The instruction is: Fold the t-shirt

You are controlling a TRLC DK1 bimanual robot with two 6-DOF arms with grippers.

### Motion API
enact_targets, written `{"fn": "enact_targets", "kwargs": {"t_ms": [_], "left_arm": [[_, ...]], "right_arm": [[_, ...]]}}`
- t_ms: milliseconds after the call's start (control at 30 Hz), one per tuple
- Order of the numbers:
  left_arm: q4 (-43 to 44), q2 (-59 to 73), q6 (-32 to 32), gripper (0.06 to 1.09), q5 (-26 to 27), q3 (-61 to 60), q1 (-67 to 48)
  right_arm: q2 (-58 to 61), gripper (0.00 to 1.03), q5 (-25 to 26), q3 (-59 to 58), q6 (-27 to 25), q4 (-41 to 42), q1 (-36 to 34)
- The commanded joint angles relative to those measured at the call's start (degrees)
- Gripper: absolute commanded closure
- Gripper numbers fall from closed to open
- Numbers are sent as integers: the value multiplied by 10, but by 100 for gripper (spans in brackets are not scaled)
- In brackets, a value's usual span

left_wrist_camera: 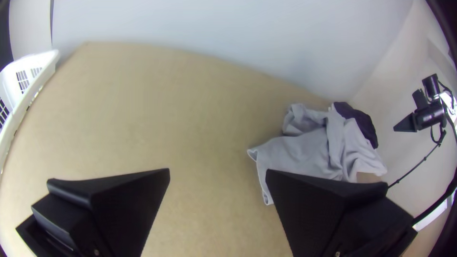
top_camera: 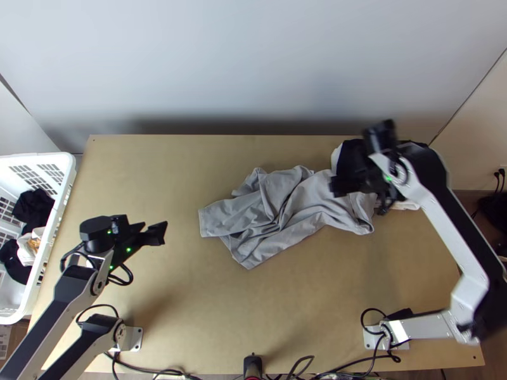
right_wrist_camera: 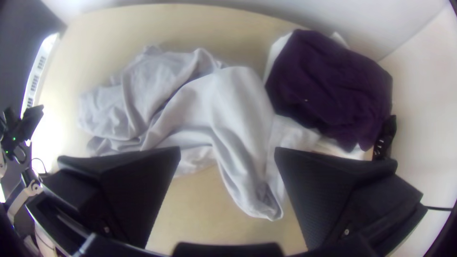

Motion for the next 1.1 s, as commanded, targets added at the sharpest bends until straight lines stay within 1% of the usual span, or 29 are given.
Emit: {"fn": "enact_targets", "kwargs": {"t_ms": [0,167,267,400,467,600,800,867,933,967,1000,1033,1067], "left_arm": [[3,20,-11,10,-2,-10,-27],[1,13,-10,10,-2,-12,-27],[1,9,-12,10,-2,-15,-28],[4,10,-22,10,-2,-17,-28],[8,10,-27,10,-2,-19,-29],[12,7,-32,10,-3,-22,-28],[13,-7,-32,10,-4,-29,-21],[13,-10,-33,10,-4,-30,-21],[13,-11,-34,10,-4,-30,-21],[13,-11,-34,10,-4,-30,-21],[15,-11,-34,10,-4,-30,-21],[15,-11,-34,10,-4,-29,-21],[15,-11,-34,10,-4,-29,-21]], "right_arm": [[138,10,-41,99,-26,-50,56],[246,10,-42,164,-46,-57,114],[309,10,-38,233,-51,-79,150],[402,10,-9,364,-51,-126,192],[440,10,11,414,-51,-136,210],[480,10,69,430,-56,-125,237],[509,10,88,429,-52,-89,234],[514,13,88,429,-51,-80,229],[516,21,89,429,-45,-75,226],[515,36,88,429,-38,-72,223],[510,56,88,429,-37,-62,221],[506,74,87,429,-36,-54,220],[502,87,88,429,-36,-51,219]]}}
